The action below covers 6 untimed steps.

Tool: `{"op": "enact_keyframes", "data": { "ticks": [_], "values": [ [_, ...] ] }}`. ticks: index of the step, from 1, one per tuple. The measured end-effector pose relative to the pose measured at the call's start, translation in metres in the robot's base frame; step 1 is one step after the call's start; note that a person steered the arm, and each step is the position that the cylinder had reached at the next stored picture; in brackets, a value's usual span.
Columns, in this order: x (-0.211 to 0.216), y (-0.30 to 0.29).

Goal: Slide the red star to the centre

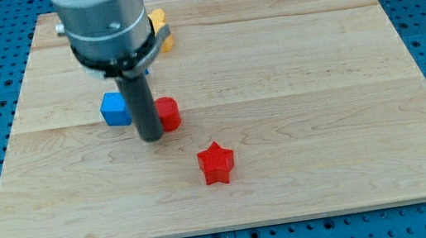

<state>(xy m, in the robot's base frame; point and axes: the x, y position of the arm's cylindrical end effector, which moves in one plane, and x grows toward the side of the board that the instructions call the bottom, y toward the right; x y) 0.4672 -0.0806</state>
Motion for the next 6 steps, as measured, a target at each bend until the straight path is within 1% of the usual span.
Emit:
{"op": "enact_keyframes", "data": {
  "ticks": [1,2,3,4,5,6],
  "values": [
    [0.0,0.011],
    [0.069,-0.035],
    [0.12,0.028],
    [0.091,0.093],
    [0.047,0.106],
    [0.1,0.111]
  ]
}}
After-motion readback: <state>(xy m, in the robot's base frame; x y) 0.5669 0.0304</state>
